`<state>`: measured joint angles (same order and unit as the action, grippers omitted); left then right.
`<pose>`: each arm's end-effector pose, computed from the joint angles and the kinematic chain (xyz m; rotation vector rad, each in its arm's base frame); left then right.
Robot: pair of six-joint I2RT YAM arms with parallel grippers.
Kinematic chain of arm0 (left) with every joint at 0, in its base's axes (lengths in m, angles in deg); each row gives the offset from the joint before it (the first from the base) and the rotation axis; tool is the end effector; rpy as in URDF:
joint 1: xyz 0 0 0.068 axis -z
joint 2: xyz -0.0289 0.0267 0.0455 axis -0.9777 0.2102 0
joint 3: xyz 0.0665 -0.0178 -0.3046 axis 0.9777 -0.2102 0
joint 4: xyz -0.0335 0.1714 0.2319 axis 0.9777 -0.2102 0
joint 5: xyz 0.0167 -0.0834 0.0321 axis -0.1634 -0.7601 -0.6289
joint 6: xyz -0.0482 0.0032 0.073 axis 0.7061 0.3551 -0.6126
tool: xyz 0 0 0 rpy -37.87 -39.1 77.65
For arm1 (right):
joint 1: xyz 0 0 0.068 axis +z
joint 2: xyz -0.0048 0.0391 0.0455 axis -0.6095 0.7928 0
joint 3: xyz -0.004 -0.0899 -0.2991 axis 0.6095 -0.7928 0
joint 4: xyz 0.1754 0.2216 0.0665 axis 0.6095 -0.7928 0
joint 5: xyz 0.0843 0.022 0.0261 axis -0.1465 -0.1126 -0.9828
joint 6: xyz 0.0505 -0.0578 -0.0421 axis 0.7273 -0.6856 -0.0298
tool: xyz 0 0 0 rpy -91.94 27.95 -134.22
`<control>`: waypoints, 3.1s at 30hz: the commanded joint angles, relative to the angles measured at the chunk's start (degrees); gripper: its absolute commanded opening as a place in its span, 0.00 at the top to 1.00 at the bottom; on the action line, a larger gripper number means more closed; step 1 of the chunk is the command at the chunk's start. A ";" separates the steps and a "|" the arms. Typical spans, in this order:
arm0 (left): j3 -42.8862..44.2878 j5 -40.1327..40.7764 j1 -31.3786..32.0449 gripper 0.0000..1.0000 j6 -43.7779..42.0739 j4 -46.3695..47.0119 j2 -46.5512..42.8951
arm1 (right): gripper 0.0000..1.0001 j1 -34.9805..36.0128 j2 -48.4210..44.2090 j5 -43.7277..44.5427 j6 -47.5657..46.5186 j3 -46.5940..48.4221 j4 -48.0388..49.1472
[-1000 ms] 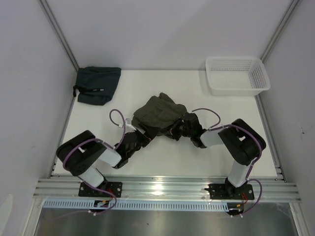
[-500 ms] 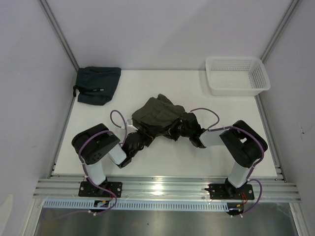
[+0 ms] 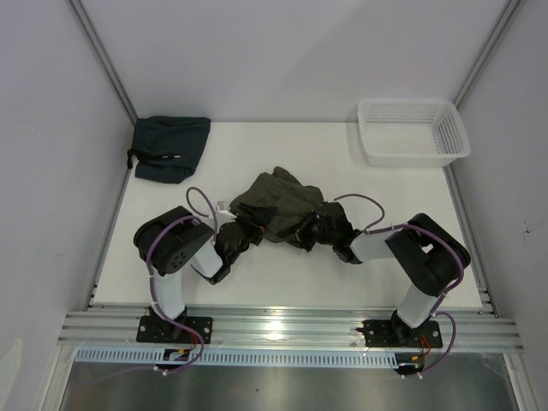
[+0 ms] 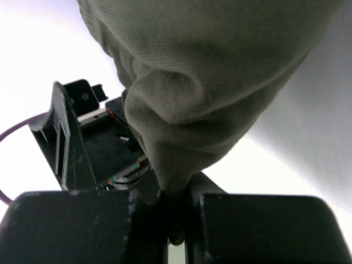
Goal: Fold and stack the shorts
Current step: Neatly place the folded shorts to the corner
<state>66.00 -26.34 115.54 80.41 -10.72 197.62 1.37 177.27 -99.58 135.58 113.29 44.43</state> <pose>0.2694 -0.1881 0.0941 -0.8774 1.7920 -1.2449 0.2731 0.2526 0.1237 0.7427 2.4132 1.4698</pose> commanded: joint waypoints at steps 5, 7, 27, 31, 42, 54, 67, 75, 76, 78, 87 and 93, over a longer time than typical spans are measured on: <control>-0.70 2.13 -2.78 0.04 -3.80 5.91 4.41 | 1.00 1.34 -2.08 -0.29 0.68 -0.98 2.38; -0.78 2.66 -3.13 0.02 -4.59 4.59 3.97 | 1.00 1.43 -2.61 -0.02 0.59 -1.60 2.12; 1.41 -2.61 -9.81 0.75 -7.40 7.40 7.48 | 1.00 2.57 -4.02 1.56 -0.20 -4.94 1.59; 2.03 -2.52 -11.12 0.93 -9.86 6.08 6.43 | 1.00 2.57 -3.23 1.03 -0.47 -4.77 1.76; 7.29 1.08 -13.50 1.00 -23.21 -10.60 -4.90 | 0.44 0.99 -2.61 -1.43 -5.55 -3.54 -2.09; 28.82 3.98 -19.03 1.00 -37.46 -38.64 -5.27 | 0.26 -2.18 -18.33 2.88 -15.23 -2.57 -21.95; 55.60 3.11 -26.33 1.00 -50.01 -51.14 6.50 | 0.26 -6.13 -26.08 0.59 -17.78 -3.54 -27.33; 73.39 -2.51 -28.17 1.00 -55.57 -62.38 14.07 | 0.26 -8.15 -24.94 -1.60 -18.66 -1.25 -28.29; 75.92 -3.30 -28.53 1.00 -56.18 -62.91 14.42 | 0.26 -8.24 -24.59 -1.69 -18.75 -0.90 -28.47; 78.22 -5.15 -29.66 1.00 -56.80 -65.62 16.18 | 0.26 -8.42 -23.97 -1.78 -18.84 -0.20 -28.47; 85.61 -6.82 -34.58 1.00 -57.60 -71.71 16.54 | 0.26 -8.59 -17.91 -4.59 -18.31 2.61 -26.89; 86.58 -6.31 -36.61 1.00 -60.22 -74.52 14.78 | 0.27 -8.51 -15.10 -5.12 -19.89 7.71 -29.70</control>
<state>149.80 -33.86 79.97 23.14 -85.75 216.22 -7.03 161.03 -103.29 117.17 116.68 15.14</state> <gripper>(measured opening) 0.161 0.738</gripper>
